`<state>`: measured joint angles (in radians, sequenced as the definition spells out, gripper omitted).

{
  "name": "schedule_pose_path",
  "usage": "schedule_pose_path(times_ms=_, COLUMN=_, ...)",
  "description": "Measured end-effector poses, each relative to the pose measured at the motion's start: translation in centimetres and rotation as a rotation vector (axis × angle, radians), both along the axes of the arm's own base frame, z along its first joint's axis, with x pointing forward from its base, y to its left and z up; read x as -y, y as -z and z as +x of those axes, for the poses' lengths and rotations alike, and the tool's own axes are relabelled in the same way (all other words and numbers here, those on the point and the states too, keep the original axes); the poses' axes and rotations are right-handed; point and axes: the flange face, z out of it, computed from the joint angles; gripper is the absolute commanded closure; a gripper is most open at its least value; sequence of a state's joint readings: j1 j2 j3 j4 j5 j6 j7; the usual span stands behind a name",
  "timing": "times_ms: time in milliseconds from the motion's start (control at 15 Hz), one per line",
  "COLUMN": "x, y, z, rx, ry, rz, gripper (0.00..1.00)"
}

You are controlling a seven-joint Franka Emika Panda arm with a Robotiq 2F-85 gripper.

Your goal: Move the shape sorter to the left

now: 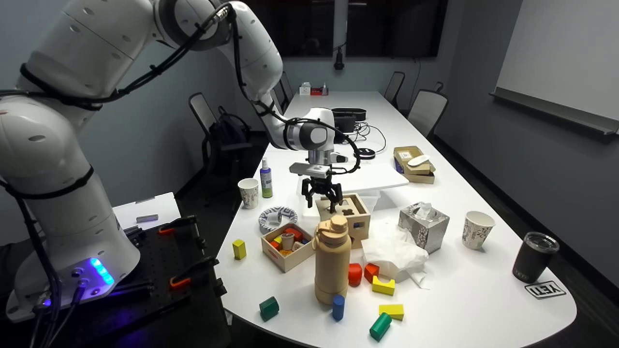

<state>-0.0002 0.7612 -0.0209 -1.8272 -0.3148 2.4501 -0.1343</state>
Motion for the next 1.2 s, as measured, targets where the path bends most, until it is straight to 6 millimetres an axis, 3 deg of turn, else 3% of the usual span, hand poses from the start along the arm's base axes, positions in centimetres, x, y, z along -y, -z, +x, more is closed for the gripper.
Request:
schedule_pose_path(times_ms=333, x=-0.8, y=0.4, z=-0.5, rx=-0.026, ry=-0.028, rz=0.009, gripper=0.0)
schedule_pose_path(times_ms=733, x=-2.0, y=2.2, z=-2.8, rx=-0.108, ry=-0.075, rz=0.022, gripper=0.0)
schedule_pose_path(times_ms=1200, x=-2.7, y=2.1, z=-2.9, rx=-0.116, ry=-0.085, rz=0.027, gripper=0.0)
